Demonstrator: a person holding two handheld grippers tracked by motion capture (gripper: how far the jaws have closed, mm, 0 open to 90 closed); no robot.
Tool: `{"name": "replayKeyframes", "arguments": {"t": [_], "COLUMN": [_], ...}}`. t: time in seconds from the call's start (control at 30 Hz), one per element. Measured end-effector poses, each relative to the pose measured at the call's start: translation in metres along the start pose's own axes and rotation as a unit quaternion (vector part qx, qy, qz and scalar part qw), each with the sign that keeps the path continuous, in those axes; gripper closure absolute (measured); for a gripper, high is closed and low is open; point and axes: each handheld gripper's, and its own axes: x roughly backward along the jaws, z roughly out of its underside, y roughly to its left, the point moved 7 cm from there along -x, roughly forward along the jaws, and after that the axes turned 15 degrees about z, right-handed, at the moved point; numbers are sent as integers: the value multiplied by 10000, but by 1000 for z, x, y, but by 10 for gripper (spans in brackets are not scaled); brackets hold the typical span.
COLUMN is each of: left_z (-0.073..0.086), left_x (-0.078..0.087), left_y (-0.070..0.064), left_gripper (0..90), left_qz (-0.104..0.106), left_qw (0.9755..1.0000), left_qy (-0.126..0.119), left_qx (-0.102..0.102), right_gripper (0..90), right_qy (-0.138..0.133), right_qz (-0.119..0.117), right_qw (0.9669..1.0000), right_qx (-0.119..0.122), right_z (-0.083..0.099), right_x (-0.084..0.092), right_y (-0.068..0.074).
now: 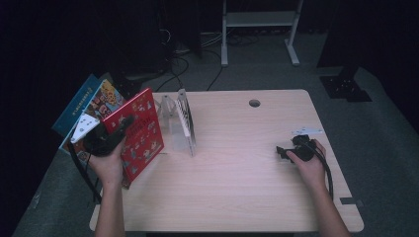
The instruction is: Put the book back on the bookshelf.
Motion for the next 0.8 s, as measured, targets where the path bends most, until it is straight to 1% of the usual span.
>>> {"name": "replayKeyframes", "arguments": {"t": [0.07, 0.17, 0.23, 0.4, 0.5, 0.63, 0.7, 0.8], "left_z": [2, 4, 5, 6, 6, 9, 10, 13], "left_x": [-6, -13, -20, -30, -35, -43, -46, -54], "left_y": [4, 8, 14, 25, 31, 39, 42, 49], "left_gripper": [794, 793, 794, 794, 794, 793, 793, 793], "left_qz": [-101, -189, -273, -443, -483, -567, -609, -614], "left_qw": [9999, 9998, 9996, 9990, 9988, 9982, 9979, 9976], "left_qy": [16, 15, 16, -94, -129, -172, -227, -295], "left_qx": [-19, -5, -11, -30, 3, -24, 20, 97], "right_gripper": [126, 126, 126, 126, 126, 126, 126, 126], "right_qy": [1, 0, 0, 1, 3, 0, 0, 1], "right_qz": [1, 4, 5, 4, 6, 22, 25, 23], "right_qw": [10000, 10000, 10000, 10000, 10000, 10000, 10000, 10000], "right_qx": [-1, -3, -4, -13, -15, -14, -15, -16], "right_z": [0, 0, 0, 0, 0, 0, 0, 0], "right_x": [0, 0, 0, 0, 0, -1, -1, -1], "right_y": [0, 0, 0, 0, -1, -1, -1, -1]}}
